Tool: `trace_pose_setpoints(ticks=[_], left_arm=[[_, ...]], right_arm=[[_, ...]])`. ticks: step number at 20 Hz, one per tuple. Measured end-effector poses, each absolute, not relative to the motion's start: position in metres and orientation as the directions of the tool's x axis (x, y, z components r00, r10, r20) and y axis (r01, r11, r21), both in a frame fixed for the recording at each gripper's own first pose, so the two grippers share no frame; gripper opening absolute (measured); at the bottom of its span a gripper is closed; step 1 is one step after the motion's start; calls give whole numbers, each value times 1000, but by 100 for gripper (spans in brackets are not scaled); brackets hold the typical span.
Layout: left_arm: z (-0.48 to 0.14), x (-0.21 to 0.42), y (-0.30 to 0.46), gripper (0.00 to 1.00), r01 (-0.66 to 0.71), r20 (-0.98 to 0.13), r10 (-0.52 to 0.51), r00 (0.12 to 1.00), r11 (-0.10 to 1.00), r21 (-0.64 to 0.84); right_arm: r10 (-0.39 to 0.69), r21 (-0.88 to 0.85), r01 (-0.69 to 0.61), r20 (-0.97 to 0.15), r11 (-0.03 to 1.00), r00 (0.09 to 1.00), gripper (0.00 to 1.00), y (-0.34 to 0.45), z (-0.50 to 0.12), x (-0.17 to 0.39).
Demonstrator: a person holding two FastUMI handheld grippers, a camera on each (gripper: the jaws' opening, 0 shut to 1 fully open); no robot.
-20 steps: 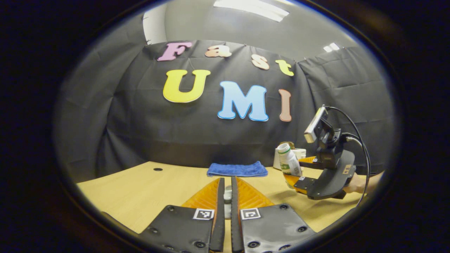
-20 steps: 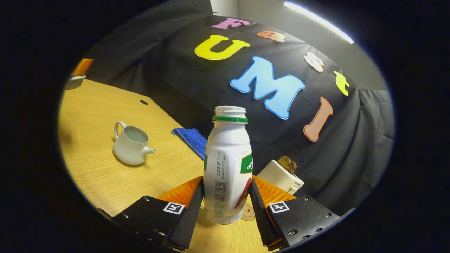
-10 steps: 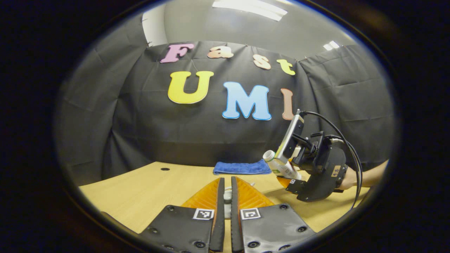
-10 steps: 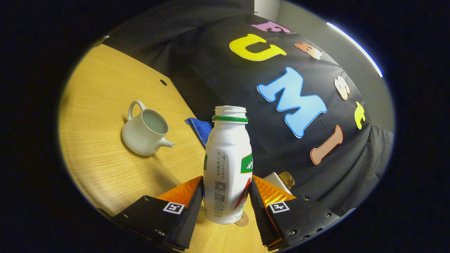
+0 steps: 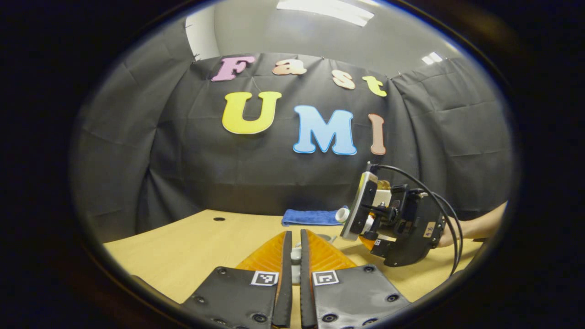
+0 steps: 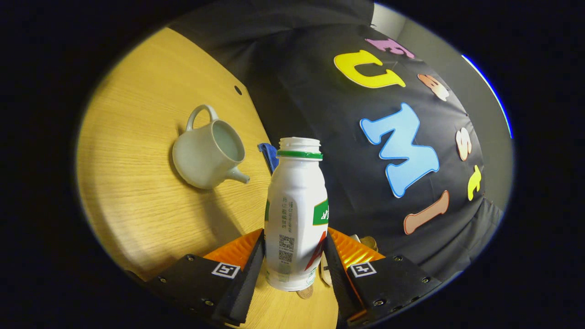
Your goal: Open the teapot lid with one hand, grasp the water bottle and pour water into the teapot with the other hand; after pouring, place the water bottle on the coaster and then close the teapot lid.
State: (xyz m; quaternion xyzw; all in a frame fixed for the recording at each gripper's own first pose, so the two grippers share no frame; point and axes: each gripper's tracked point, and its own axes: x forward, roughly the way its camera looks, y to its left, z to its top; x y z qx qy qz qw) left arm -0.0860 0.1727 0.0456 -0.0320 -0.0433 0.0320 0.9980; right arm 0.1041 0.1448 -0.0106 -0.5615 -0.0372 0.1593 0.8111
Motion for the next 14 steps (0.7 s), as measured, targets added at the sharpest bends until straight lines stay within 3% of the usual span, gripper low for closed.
trace_pose_setpoints(ticks=[1, 2, 9, 10, 11, 14], left_arm=[[45, -87, 173, 13, -62, 85, 67, 994, 996, -66], [43, -88, 174, 17, -61, 86, 67, 994, 996, -66], [39, -86, 180, 17, -69, 80, 75, 994, 995, -76], [39, -86, 181, 13, -70, 79, 76, 994, 995, -76], [37, -86, 182, 17, -71, 76, 77, 994, 995, -74], [34, -84, 180, 17, -67, 69, 72, 995, 995, -74]], right_arm=[[296, -932, -208, -116, 299, 948, 72, 146, -11, 107], [293, -940, -200, -116, 277, 949, 72, 146, -13, 107], [281, -968, -169, -112, 188, 953, 72, 154, -19, 112], [281, -973, -155, -102, 173, 954, 72, 156, -17, 113], [280, -978, -139, -92, 156, 956, 72, 157, -15, 113], [282, -988, -112, -79, 103, 956, 72, 158, -13, 112]])
